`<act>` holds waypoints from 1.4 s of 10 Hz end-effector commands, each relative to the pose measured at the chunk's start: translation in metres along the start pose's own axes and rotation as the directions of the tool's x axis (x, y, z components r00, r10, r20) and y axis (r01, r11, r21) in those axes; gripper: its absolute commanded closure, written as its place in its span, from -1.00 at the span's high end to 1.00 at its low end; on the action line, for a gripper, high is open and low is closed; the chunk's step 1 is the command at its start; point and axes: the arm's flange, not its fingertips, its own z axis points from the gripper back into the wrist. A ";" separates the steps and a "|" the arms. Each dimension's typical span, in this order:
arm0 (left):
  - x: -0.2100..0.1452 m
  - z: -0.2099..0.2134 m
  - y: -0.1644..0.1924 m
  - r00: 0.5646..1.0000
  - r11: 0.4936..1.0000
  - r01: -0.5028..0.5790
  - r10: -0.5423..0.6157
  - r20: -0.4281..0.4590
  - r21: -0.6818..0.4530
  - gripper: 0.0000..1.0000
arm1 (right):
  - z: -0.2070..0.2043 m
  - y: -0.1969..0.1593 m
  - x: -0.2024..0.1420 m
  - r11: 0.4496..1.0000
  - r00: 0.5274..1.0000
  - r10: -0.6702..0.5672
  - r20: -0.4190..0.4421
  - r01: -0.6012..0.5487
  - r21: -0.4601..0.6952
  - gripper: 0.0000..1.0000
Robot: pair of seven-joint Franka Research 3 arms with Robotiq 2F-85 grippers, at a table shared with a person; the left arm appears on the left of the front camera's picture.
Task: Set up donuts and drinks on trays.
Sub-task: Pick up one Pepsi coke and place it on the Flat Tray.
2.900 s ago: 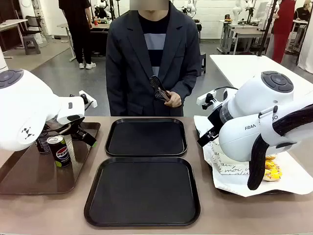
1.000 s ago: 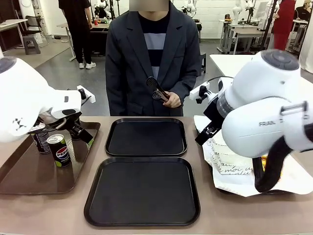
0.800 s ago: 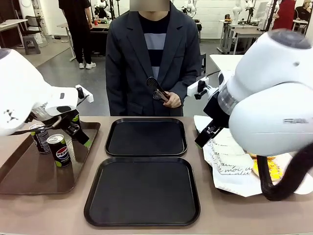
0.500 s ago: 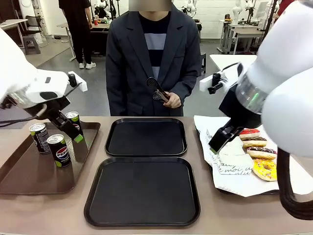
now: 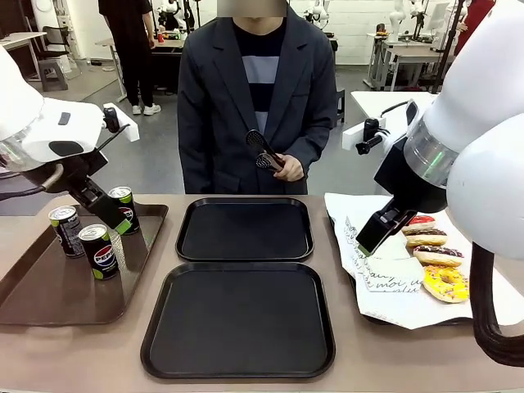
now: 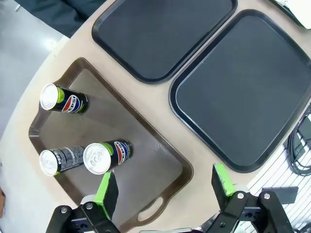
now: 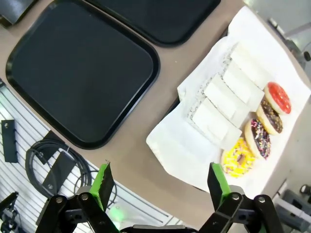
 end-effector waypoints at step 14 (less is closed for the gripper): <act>-0.212 0.018 0.217 0.548 0.280 -0.491 0.836 -0.042 -0.825 1.00 | -0.055 -0.166 -0.316 0.363 0.635 -0.772 0.029 0.402 0.840 1.00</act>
